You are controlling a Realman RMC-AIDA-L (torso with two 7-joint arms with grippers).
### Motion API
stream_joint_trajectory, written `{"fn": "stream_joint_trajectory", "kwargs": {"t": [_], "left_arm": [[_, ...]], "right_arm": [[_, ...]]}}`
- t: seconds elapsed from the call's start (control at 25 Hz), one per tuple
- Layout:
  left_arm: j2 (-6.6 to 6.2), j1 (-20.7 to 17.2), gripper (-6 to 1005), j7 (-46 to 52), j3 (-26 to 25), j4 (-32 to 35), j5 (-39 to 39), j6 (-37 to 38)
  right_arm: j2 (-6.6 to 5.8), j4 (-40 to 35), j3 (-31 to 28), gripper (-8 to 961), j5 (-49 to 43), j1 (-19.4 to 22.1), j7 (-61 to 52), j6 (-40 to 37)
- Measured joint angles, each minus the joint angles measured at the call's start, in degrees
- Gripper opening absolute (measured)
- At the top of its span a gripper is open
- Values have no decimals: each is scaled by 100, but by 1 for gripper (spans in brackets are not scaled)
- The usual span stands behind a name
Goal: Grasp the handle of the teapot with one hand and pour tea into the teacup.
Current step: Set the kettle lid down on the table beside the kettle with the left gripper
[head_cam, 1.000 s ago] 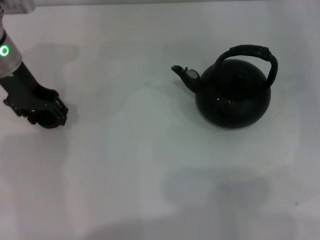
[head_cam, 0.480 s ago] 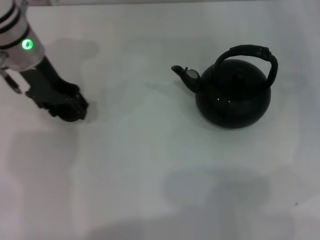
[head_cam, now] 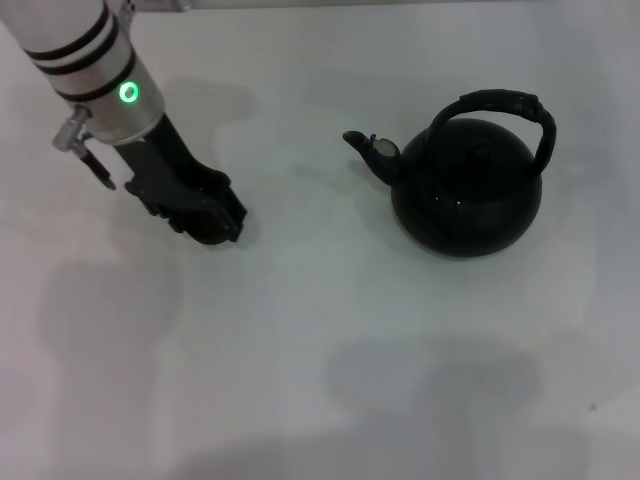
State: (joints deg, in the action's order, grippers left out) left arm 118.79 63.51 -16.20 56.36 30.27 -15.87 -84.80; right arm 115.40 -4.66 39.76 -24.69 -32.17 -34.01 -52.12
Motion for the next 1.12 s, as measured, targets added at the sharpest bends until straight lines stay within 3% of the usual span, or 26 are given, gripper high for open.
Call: {"fn": "stream_joint_trajectory", "kwargs": {"t": [0.16, 0.44, 0.72, 1.12], "left_arm": [[-12, -17, 686, 27, 327, -8, -308, 6], [9, 39, 687, 22, 416, -28, -389, 8], [13, 15, 686, 35, 1076, -80, -976, 58], [14, -13, 687, 19, 1109, -270, -1001, 68]], "right_arm": [[0, 0, -14, 739, 0, 0, 0, 0], [7, 0, 20, 740, 0, -19, 0, -18], [9, 0, 8, 739, 0, -18, 0, -19], [9, 0, 25, 739, 0, -25, 0, -27]]}}
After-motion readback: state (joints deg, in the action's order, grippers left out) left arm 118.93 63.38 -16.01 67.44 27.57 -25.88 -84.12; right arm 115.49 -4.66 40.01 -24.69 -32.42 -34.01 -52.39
